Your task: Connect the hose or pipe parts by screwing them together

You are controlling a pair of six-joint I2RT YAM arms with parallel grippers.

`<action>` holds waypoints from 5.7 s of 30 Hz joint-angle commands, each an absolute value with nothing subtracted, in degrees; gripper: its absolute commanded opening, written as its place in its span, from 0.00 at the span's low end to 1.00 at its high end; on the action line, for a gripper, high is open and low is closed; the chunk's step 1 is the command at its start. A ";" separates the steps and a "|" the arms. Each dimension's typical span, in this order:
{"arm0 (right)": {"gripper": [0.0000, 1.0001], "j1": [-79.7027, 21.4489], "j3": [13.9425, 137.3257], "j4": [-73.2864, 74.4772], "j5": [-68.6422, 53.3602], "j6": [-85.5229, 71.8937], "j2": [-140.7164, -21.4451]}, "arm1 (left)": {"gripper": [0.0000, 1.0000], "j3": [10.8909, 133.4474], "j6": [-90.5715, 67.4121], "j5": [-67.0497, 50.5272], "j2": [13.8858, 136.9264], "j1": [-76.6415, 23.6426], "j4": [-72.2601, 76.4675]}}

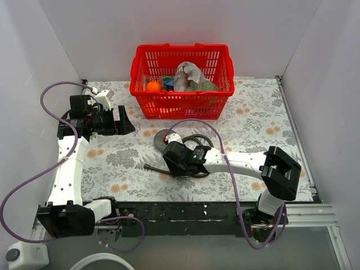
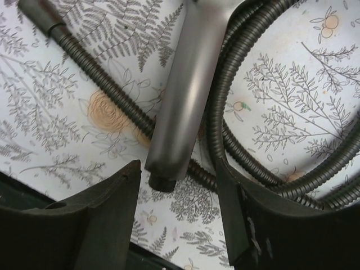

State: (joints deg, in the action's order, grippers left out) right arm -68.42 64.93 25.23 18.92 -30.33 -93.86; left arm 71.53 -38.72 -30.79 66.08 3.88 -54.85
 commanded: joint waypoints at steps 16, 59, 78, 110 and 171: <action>0.66 -68.55 70.22 23.19 25.74 -32.96 -105.03 | 0.98 71.98 -37.00 -28.83 61.79 3.69 -54.23; 0.01 -71.63 82.09 22.95 30.23 -41.66 -96.33 | 0.98 64.25 -53.96 -26.73 68.37 4.22 -55.64; 0.01 -82.35 89.20 9.58 52.82 -26.29 -91.05 | 0.98 72.16 -65.57 -55.28 78.75 15.73 -49.57; 0.01 -84.81 93.69 -1.21 56.86 -13.10 -92.11 | 0.98 67.06 -66.53 -61.17 68.99 28.13 -45.17; 0.01 -86.84 91.23 -7.12 42.01 -18.98 -98.61 | 0.42 65.83 -96.59 -60.82 69.70 17.23 -21.80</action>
State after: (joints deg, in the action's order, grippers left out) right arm -84.62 88.40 -5.08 52.84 -16.12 -97.84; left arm 64.55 -94.80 -57.06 70.74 18.26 -24.86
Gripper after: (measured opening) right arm 0.419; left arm 0.422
